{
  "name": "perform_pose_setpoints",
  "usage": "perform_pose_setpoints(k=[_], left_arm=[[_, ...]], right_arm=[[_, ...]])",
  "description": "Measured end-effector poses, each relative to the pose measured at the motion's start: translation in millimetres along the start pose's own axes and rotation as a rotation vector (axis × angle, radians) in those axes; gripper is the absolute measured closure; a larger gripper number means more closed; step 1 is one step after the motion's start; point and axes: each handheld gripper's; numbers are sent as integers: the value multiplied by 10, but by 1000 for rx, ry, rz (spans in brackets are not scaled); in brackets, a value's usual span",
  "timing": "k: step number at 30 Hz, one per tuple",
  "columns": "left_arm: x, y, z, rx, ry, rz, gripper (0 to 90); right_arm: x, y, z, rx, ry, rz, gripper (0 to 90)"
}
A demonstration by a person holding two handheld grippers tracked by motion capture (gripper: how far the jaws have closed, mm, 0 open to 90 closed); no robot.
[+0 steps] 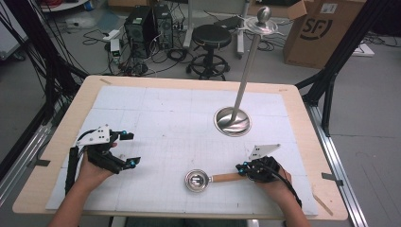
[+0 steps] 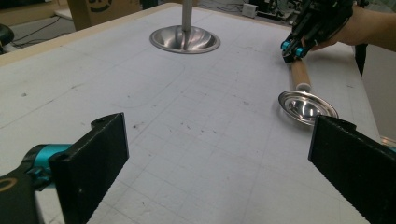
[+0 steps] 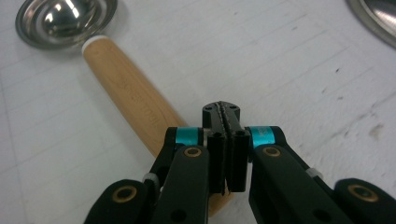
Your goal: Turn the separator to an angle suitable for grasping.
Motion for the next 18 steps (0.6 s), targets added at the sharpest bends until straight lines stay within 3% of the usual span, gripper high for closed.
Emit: perform_pose_setpoints(k=[8, 12, 17, 18], left_arm=[[0, -9, 6, 2, 5, -1, 56], [-9, -9, 5, 6, 2, -3, 56], [-7, -7, 5, 7, 2, -5, 56], [-7, -7, 5, 7, 0, -4, 56]], right_arm=[[-20, -89, 51, 87, -18, 36, 783], [-78, -143, 166, 137, -62, 68, 658], [-110, -179, 227, 161, -93, 56, 562], [-120, -189, 242, 167, -107, 53, 507]])
Point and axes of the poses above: each handheld gripper's, and its own axes: y roughly forward along the jaws, z roughly out of its top, x roughly to its right, and after that the axes turned 4 degrees about -y, right-handed
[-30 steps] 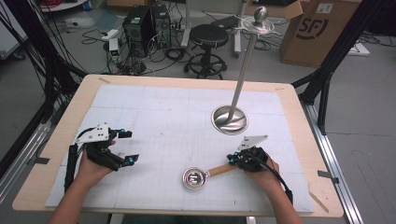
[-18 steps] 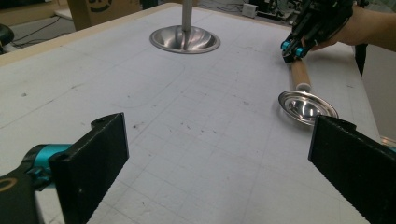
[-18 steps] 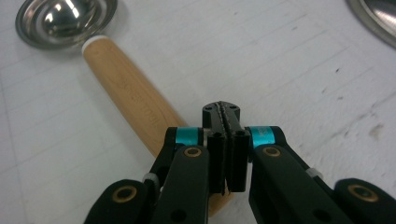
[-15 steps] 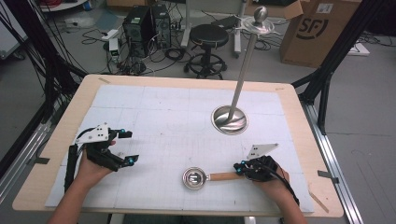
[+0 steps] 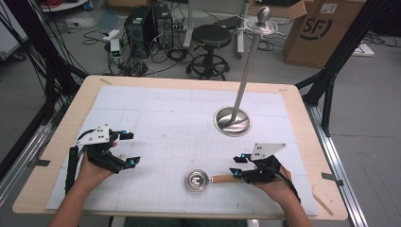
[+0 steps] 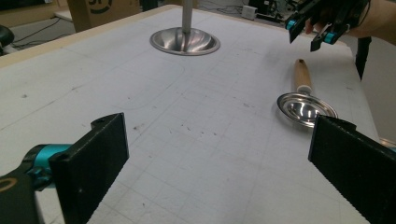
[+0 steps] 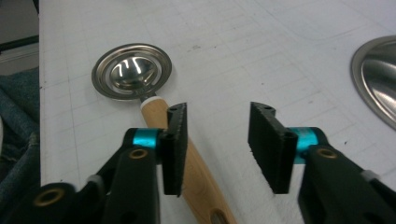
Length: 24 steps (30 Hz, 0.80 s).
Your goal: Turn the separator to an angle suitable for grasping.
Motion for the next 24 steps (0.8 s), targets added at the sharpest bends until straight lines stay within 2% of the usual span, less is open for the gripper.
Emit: perform_pose_setpoints(k=[2, 3, 6, 7, 10, 11, 13, 15, 19, 24], left_arm=[[2, -5, 5, 1, 4, 2, 56], [3, -9, 7, 2, 6, 1, 56], [-1, -12, 7, 6, 3, -1, 56], [-4, -12, 5, 6, -1, 3, 56], [-4, -6, 4, 3, 0, 3, 55], [0, -4, 5, 3, 3, 3, 55], [6, -4, 6, 2, 6, -2, 56], [0, -11, 6, -1, 7, 0, 56], [7, -23, 12, 15, -1, 5, 56], [-9, -22, 12, 13, -2, 4, 56]], right_arm=[[-6, 1, 4, 1, -7, -11, 488], [-15, 10, 11, 0, -21, 7, 460], [-33, 27, 22, -11, -30, 17, 439], [-55, 53, 42, -32, -41, 29, 425], [-73, 92, 60, -50, -53, 39, 427], [-95, 138, 67, -83, -67, 46, 443], [-105, 179, 66, -96, -72, 54, 448], [-136, 252, 59, -148, -94, 66, 469], [-174, 398, -14, -226, -120, 96, 573], [-180, 444, 12, -211, -137, 121, 629]])
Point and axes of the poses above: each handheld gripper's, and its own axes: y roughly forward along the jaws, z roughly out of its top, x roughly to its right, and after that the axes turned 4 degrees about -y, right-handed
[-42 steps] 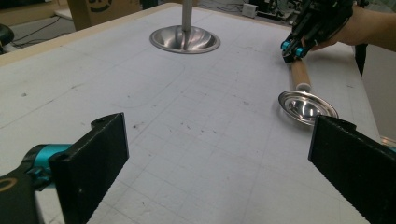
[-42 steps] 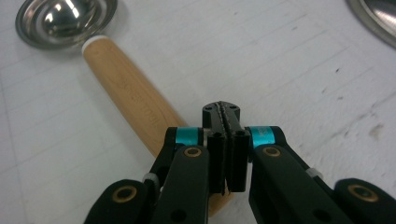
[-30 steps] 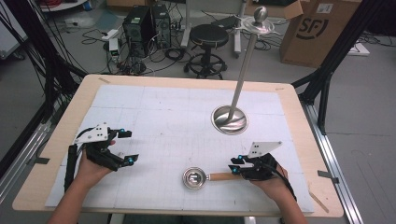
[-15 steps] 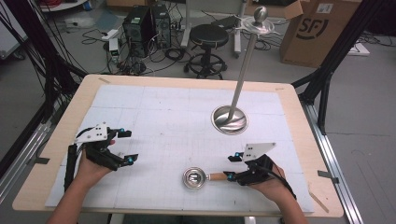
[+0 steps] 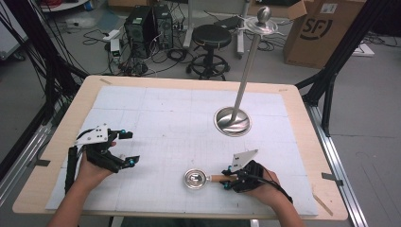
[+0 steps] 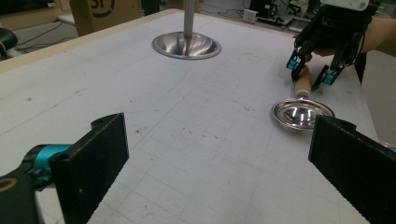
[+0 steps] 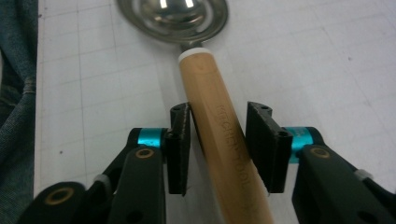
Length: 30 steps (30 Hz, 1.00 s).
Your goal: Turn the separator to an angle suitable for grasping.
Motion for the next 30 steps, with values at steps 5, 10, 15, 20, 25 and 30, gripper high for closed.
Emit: perform_pose_setpoints(k=[5, 10, 15, 20, 25, 30], left_arm=[[10, -8, 21, 8, 3, -4, 56], [9, -17, 31, 14, 3, -4, 56], [9, -30, 36, 21, -1, -3, 56], [14, -55, 54, 29, 3, -2, 56], [13, -77, 58, 36, 2, 2, 56], [18, -112, 65, 47, 0, 5, 56]], right_arm=[[27, 129, 132, -2, -21, 12, 671], [62, 259, 275, 0, -21, 34, 671], [92, 368, 406, -1, -35, 40, 672], [143, 510, 568, 7, -46, 46, 672], [194, 621, 704, 3, -57, 49, 672], [249, 752, 881, -18, -85, 57, 673]])
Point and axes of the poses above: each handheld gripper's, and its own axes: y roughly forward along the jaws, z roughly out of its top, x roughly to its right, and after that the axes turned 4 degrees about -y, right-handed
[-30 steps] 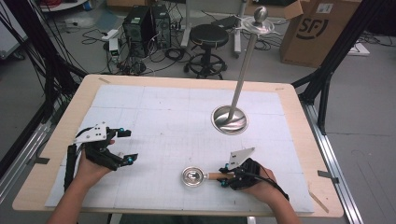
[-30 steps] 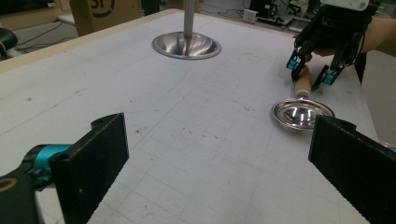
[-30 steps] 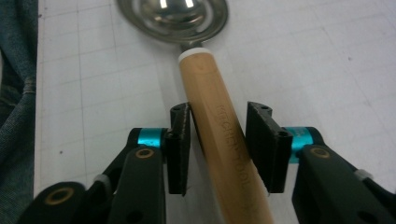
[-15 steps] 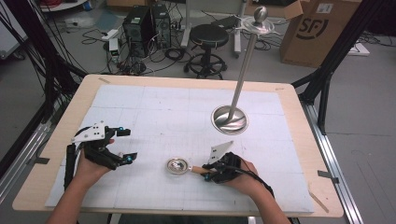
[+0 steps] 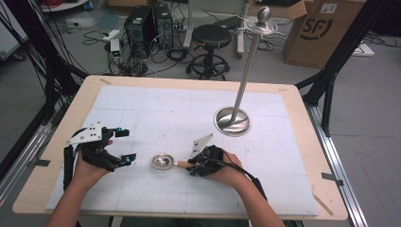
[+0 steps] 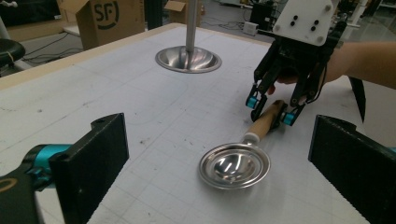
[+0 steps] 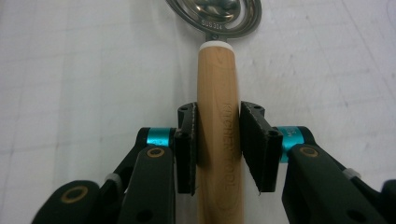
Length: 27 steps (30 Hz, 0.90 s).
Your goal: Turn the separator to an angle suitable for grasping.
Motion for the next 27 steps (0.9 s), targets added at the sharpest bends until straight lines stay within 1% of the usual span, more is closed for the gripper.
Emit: perform_pose_setpoints(k=[2, 3, 4, 5, 6, 9, 10, 12, 13, 15, 16, 18, 19, 20, 21, 22, 24, 25, 26, 27], left_arm=[[4, -10, 5, 3, 1, 0, 56], [4, -10, 5, 3, 1, 0, 56], [5, -11, 4, 5, 0, -1, 56], [2, -15, 4, 0, 2, -1, 55], [2, -15, 4, 0, 2, -1, 56], [9, -18, 6, -6, 7, 1, 56], [16, -19, 6, -9, 10, -1, 56], [18, -20, 4, -11, 10, -1, 56], [18, -20, 4, -11, 10, -1, 56], [16, -23, 4, -12, 11, -1, 56], [15, -24, 4, -10, 9, 0, 55], [10, -22, 3, -6, 5, -1, 56], [5, -21, 2, -7, 6, -2, 56], [-1, -20, 0, -10, 2, -4, 56], [-1, -20, 0, -10, 2, -4, 56], [-1, -20, -1, -10, 0, -3, 56], [1, -19, -1, -12, 2, -2, 56], [5, -19, 0, -15, 4, -1, 56], [9, -21, 0, -16, 5, 0, 56], [10, -22, 0, -16, 5, 1, 55]], right_arm=[[24, 54, 85, -11, -4, -2, 673], [24, 54, 85, -11, -4, -2, 673], [35, 86, 126, -14, -9, -1, 673], [50, 151, 205, -18, -11, 12, 671], [50, 151, 205, -18, -11, 12, 671], [76, 234, 307, -18, -23, 19, 671], [88, 278, 373, -23, -28, 22, 671], [96, 321, 430, -28, -23, 27, 670], [96, 321, 430, -28, -23, 27, 670], [103, 361, 475, -30, -29, 29, 669], [109, 381, 489, -19, -31, 27, 670], [122, 389, 503, -21, -30, 30, 664], [122, 387, 500, -21, -23, 32, 644], [130, 373, 488, -8, -9, 43, 591], [130, 373, 488, -8, -9, 43, 591], [131, 349, 482, -5, -1, 47, 580], [136, 276, 470, 12, 4, 39, 562], [130, 178, 446, 48, 14, 35, 542], [130, 178, 446, 48, 14, 35, 542], [121, 121, 431, 60, 19, 27, 533]])
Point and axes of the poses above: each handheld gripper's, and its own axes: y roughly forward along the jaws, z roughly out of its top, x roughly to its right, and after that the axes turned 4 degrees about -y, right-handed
